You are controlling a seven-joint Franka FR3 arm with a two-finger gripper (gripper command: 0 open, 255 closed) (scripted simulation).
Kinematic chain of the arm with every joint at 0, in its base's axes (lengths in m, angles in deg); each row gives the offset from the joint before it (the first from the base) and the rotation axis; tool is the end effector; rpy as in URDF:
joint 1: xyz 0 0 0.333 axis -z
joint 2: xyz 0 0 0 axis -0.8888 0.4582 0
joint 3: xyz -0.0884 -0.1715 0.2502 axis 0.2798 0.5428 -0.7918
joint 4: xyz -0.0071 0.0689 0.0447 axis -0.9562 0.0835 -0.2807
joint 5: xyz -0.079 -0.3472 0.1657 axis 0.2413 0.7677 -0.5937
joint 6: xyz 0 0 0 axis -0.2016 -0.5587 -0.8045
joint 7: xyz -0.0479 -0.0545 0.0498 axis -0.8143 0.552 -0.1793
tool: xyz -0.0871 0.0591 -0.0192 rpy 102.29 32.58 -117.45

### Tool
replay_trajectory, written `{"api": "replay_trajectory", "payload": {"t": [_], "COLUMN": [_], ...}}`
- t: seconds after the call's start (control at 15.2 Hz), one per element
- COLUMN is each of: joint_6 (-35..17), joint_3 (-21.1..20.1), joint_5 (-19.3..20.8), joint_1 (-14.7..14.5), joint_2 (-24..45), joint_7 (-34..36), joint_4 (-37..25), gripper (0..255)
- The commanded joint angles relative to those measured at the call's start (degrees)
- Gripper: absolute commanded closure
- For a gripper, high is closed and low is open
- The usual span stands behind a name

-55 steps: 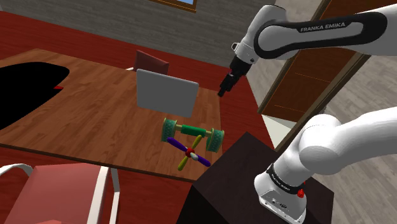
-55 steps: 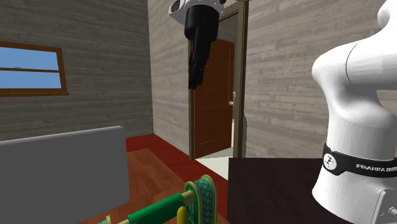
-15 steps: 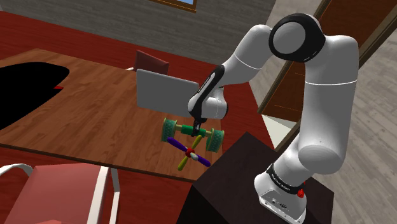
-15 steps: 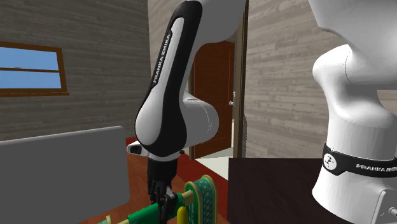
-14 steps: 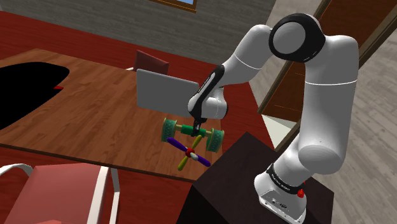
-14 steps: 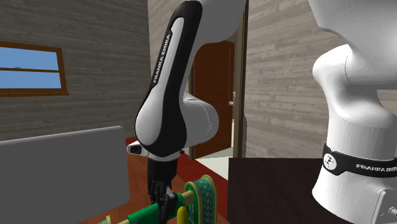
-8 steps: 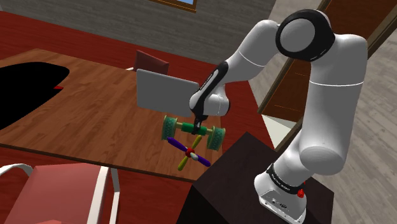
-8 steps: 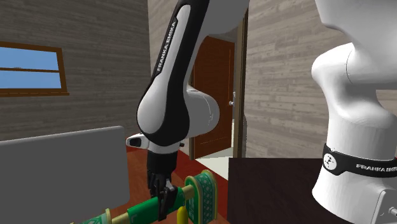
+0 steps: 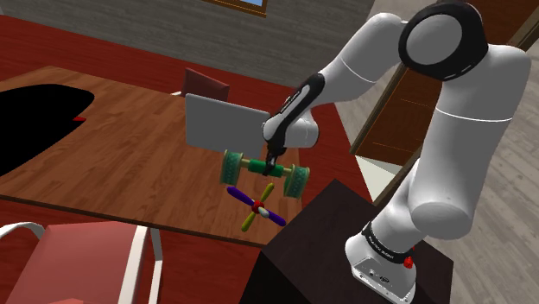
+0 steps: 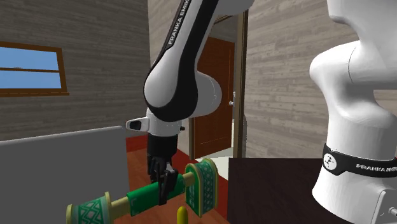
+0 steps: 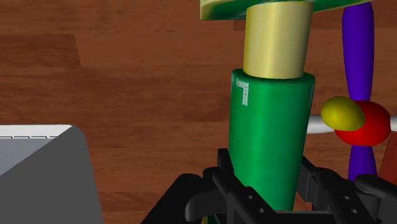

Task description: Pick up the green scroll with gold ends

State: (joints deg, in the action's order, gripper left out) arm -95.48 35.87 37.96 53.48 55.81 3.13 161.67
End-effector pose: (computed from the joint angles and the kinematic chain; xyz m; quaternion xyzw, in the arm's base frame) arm 0.4592 -0.0284 0.1655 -0.9455 -0.3197 -0.0573 0.0219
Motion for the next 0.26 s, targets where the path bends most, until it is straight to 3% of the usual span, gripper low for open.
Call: {"api": "replay_trajectory", "payload": {"t": [0.0,0.2], "joint_6": [1.45,2.19], "joint_3": [1.73,2.54], "joint_5": [2.13,3.29], "joint_1": [-1.58,-2.16], "joint_2": [-1.98,-3.03], "joint_7": [2.11,3.08], "joint_4": [0.4,0.67], "gripper": [255,255]}}
